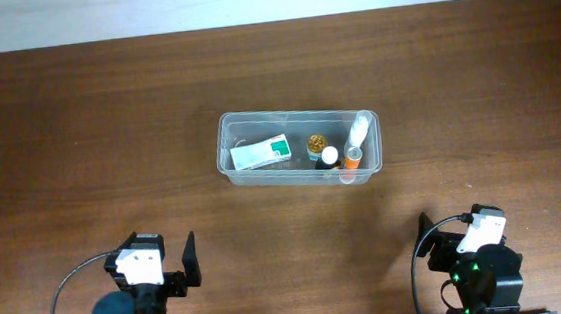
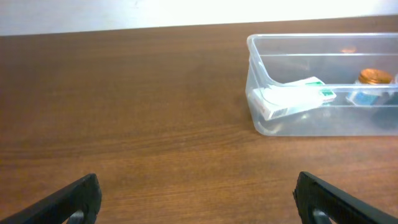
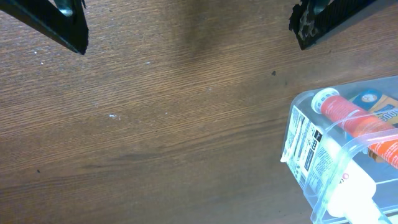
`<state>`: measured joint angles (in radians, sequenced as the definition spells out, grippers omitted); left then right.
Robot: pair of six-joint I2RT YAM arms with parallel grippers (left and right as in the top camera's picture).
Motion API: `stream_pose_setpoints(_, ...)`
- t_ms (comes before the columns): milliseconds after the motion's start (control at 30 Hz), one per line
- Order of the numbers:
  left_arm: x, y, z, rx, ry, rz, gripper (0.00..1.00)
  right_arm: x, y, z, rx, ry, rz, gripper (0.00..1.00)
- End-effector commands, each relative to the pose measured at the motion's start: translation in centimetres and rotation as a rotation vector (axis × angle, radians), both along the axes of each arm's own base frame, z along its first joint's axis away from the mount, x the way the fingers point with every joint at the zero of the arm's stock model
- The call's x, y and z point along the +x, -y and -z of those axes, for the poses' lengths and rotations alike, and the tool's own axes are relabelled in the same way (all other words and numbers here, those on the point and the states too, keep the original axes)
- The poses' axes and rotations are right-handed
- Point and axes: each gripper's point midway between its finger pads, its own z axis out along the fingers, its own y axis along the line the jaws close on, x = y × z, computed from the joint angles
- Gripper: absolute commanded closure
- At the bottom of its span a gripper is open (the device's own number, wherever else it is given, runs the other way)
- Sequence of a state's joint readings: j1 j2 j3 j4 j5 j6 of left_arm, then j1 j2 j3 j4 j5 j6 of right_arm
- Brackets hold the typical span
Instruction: Pack container
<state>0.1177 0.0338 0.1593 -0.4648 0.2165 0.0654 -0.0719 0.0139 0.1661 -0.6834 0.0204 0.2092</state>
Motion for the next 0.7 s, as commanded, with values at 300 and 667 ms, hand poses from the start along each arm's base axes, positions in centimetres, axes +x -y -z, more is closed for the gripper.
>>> stream_pose_setpoints(300, 0.32, -0.93, 0.33, -0.022, 0.018, -0.096, 0.0, 0.01, -0.15, 0.21, -0.002, 0.0, -0.009, 0.02)
stream_pose_setpoints(667, 0.32, -0.92, 0.33, -0.022, 0.018, -0.096, 0.0, 0.01, -0.15, 0.2, -0.002, 0.0, -0.009, 0.02)
